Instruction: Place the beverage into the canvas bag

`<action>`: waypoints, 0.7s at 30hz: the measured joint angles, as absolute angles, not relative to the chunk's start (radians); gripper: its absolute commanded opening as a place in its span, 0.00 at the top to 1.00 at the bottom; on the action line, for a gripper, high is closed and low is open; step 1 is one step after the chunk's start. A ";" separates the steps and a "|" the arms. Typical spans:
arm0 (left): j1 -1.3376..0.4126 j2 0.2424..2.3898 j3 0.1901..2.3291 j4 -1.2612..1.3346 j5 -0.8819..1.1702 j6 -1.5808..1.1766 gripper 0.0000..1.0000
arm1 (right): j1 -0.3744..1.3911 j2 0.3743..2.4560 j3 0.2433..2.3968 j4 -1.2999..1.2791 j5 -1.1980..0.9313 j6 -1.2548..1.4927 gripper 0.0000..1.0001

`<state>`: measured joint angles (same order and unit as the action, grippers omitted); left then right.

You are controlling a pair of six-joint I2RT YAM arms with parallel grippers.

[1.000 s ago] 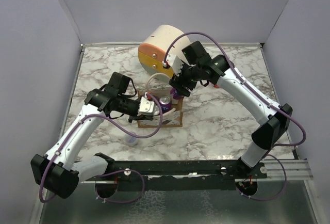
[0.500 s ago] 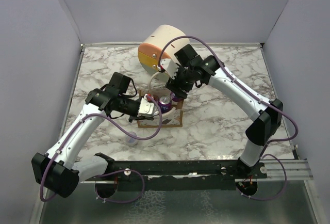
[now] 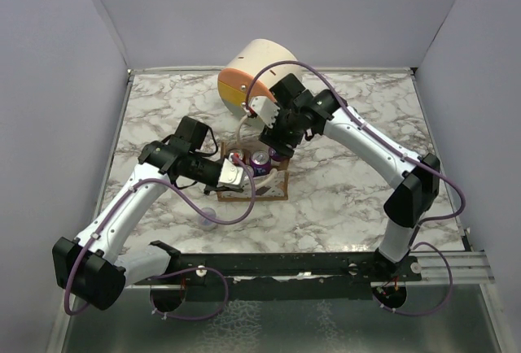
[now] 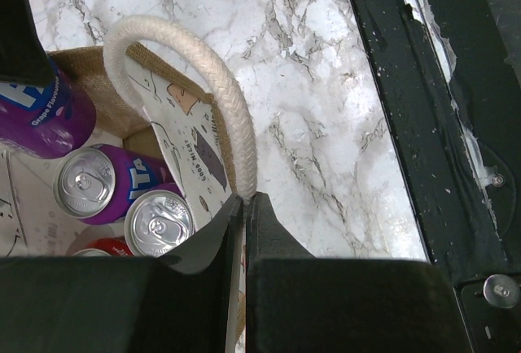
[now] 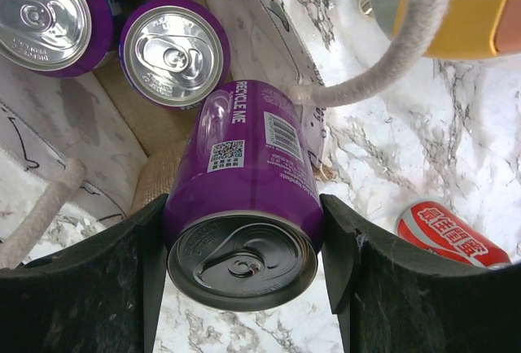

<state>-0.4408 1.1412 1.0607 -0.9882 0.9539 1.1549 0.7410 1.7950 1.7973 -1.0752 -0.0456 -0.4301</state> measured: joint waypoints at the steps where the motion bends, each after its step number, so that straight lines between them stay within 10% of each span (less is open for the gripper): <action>1: -0.441 1.141 1.060 -0.988 0.954 1.156 1.00 | 0.743 1.798 1.797 -1.077 -0.046 -0.430 0.98; 21: -0.443 1.135 1.050 -0.990 0.988 1.170 1.00 | 0.748 1.898 1.815 -1.100 -0.085 -0.430 0.94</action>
